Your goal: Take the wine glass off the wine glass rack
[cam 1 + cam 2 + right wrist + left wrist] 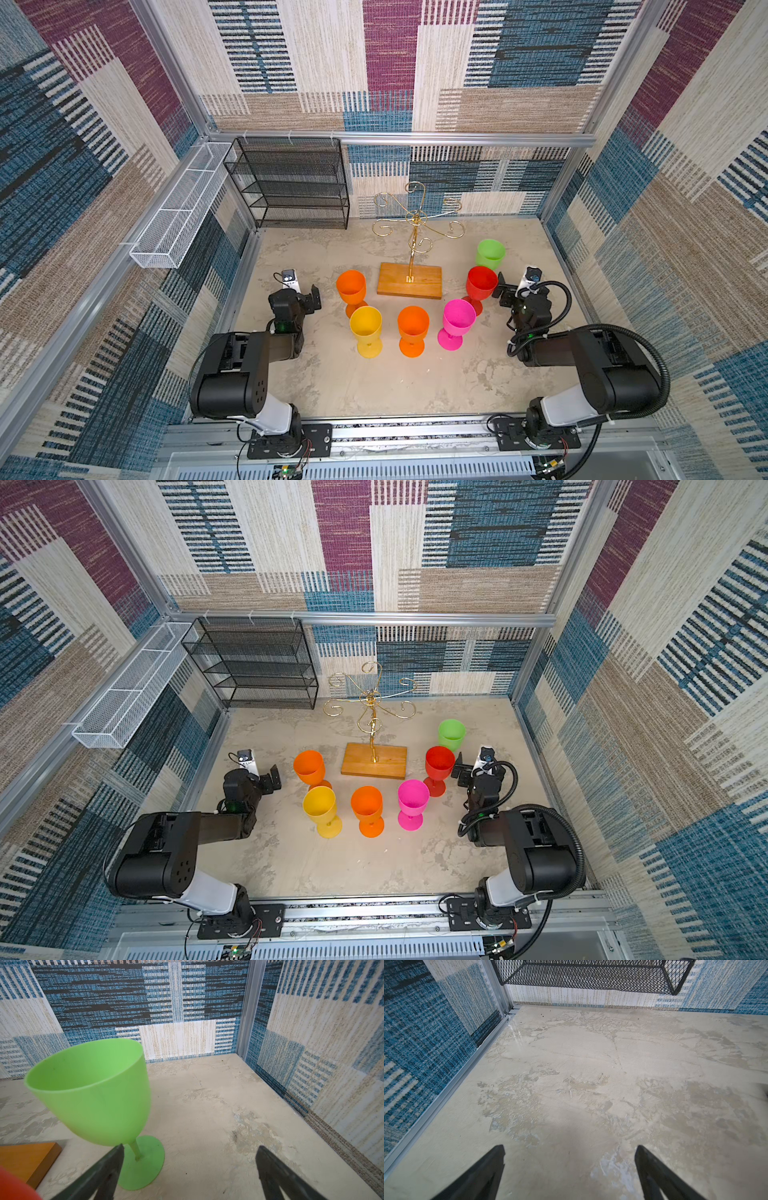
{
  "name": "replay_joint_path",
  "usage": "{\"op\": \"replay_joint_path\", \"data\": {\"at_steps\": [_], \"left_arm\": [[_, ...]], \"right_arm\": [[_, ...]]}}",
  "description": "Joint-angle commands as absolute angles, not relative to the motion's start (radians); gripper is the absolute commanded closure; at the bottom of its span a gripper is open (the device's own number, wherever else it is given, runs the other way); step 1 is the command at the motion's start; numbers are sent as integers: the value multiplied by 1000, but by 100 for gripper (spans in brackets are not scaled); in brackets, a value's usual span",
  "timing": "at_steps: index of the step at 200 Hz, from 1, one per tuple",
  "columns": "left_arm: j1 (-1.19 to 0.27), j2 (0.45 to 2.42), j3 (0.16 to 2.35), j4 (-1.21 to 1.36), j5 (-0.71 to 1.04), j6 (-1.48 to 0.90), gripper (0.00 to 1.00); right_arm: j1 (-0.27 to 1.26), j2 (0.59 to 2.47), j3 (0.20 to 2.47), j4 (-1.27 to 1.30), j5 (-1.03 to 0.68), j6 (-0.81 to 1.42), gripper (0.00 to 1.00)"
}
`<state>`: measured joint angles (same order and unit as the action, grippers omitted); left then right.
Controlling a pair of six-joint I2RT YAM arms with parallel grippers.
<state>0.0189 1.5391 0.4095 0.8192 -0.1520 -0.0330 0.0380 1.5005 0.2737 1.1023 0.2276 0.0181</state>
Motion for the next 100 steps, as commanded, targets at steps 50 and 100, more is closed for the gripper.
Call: {"op": "replay_joint_path", "data": {"at_steps": [50,100], "left_arm": [[19,1538,408,848,-150,-37,0],[20,1539,408,848,-150,-37,1]], "right_arm": [[38,1501,275,1148,218,9,0],[50,1558,176,1393,186,-25,0]]}}
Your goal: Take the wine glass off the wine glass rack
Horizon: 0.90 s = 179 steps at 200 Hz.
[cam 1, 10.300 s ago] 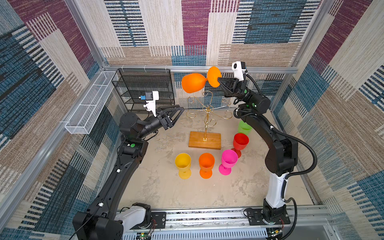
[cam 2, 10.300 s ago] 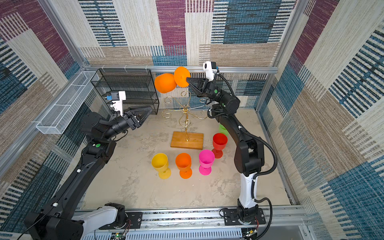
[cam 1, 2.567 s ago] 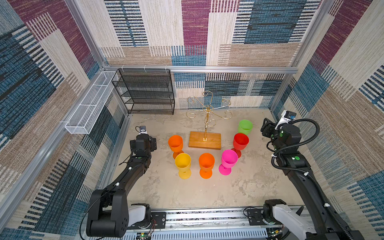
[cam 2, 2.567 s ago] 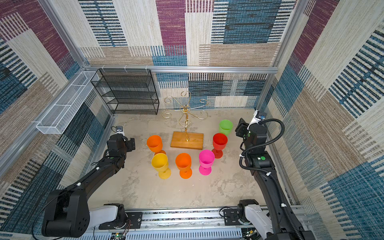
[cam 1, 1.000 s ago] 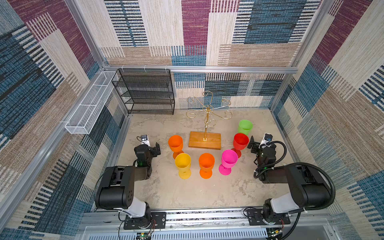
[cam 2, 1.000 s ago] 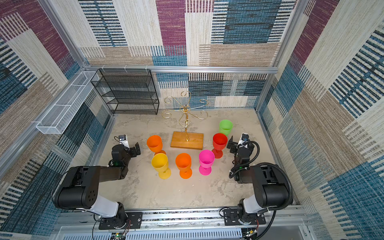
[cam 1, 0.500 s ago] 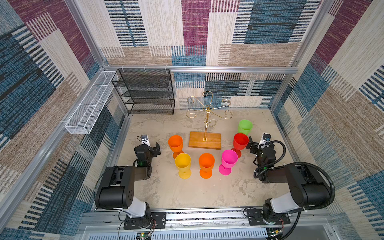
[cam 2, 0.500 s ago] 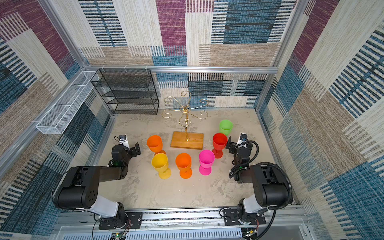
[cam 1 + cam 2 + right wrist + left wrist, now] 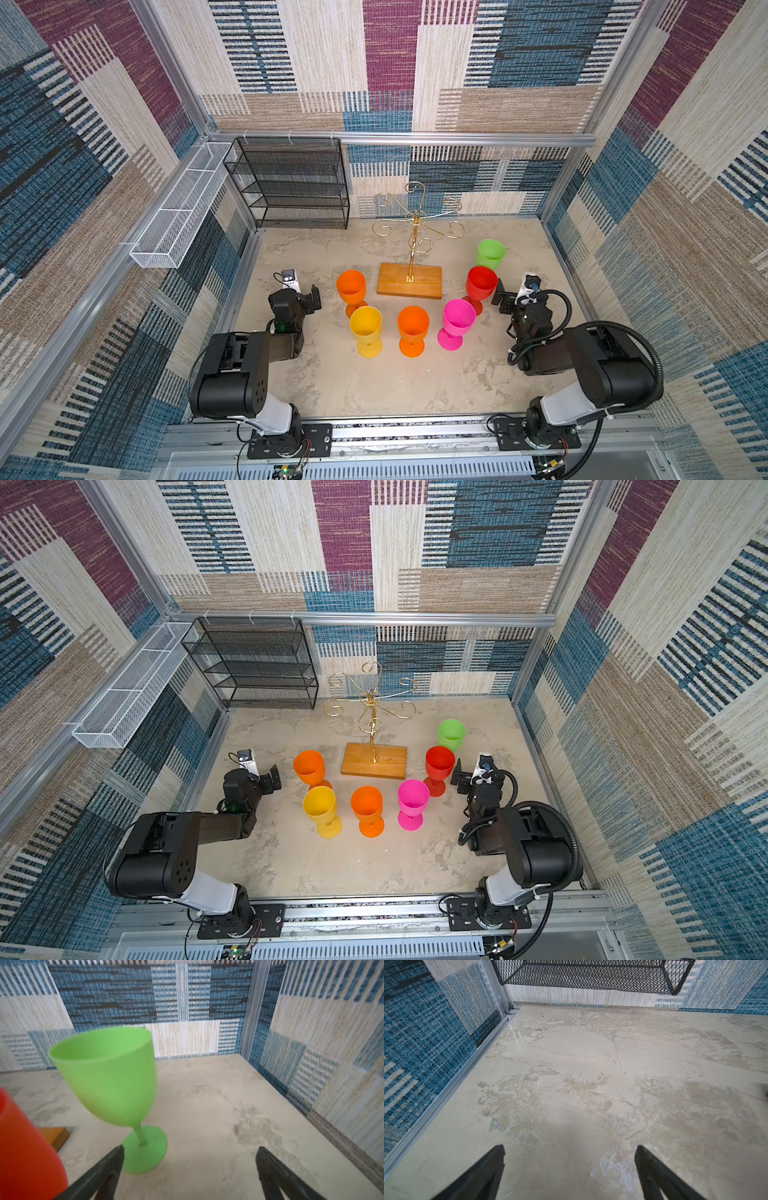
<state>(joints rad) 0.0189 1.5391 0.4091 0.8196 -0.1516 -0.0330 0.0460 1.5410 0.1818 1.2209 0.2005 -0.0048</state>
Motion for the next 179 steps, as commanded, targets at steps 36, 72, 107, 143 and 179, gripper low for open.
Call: {"op": "replay_joint_path", "data": {"at_steps": [36,72,107,143,179], "left_arm": [[19,1538,408,847,-150,-37,1],[19,1538,408,848,-149,-37,1],[20,1537,408,850,-150,-37,1],[20,1538,408,850,-149,-37,1],[20,1537,408,850,-149,-37,1]], "right_arm": [[49,1544,180,1360,186,-22,0],[49,1540,180,1353,184,-21,0],[49,1540,181,1350,183,-21,0],[49,1540,181,1349,183,-21,0],[43,1544,197,1326,173,-15,0]]}}
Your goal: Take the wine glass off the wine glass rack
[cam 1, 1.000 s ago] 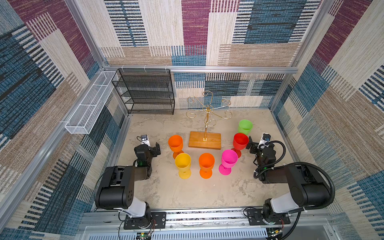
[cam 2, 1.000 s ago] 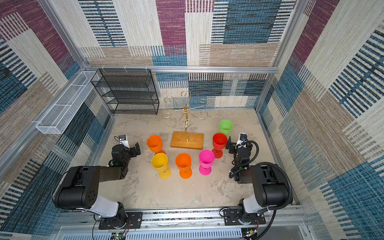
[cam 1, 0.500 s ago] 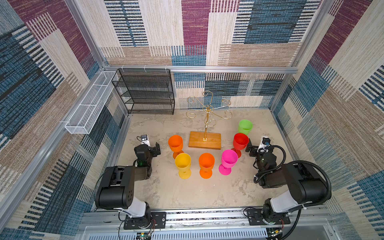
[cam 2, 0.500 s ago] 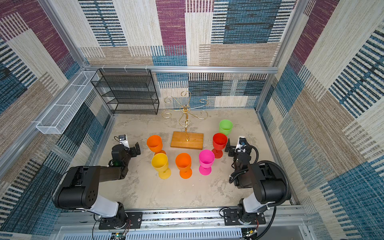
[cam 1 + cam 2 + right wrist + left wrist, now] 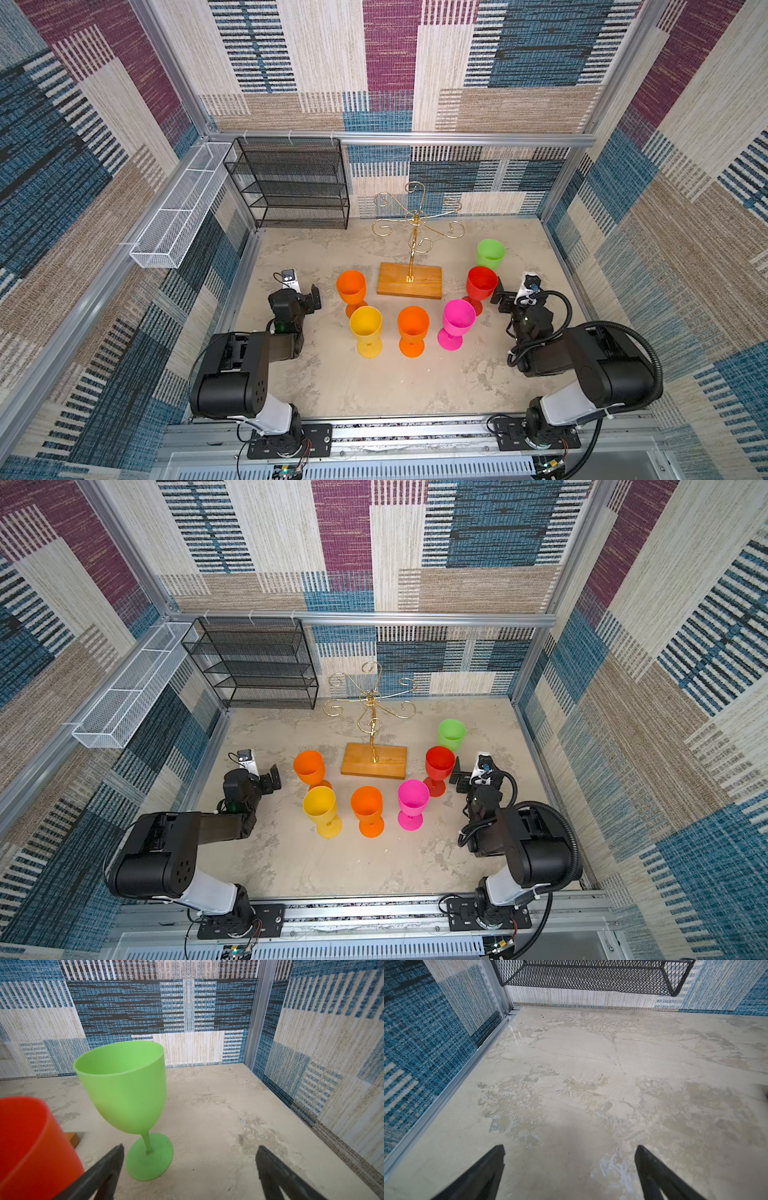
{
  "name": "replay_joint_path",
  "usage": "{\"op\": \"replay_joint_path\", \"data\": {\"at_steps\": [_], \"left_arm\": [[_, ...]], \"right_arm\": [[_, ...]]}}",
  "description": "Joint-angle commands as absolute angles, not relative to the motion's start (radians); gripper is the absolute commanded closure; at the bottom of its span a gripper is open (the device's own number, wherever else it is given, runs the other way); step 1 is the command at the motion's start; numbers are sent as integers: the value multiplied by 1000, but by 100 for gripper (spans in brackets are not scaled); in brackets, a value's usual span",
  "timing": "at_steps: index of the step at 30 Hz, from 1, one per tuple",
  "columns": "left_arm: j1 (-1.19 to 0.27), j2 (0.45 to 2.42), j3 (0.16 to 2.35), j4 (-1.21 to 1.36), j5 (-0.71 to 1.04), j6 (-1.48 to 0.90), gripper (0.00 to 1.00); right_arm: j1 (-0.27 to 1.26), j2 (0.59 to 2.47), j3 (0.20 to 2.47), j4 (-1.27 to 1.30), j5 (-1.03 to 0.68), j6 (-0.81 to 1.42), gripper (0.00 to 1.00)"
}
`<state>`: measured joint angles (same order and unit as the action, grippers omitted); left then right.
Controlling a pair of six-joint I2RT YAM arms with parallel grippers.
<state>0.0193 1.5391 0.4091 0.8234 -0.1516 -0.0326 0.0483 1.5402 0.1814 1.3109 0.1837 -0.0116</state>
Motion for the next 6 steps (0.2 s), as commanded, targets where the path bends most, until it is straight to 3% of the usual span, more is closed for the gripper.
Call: {"op": "replay_joint_path", "data": {"at_steps": [1,6], "left_arm": [[20,1537,408,850,-149,-37,0],[20,1538,408,850,-149,-37,1]], "right_arm": [[41,1544,197,1323,169,-14,0],[25,1537,192,1322,138,-8,0]]}}
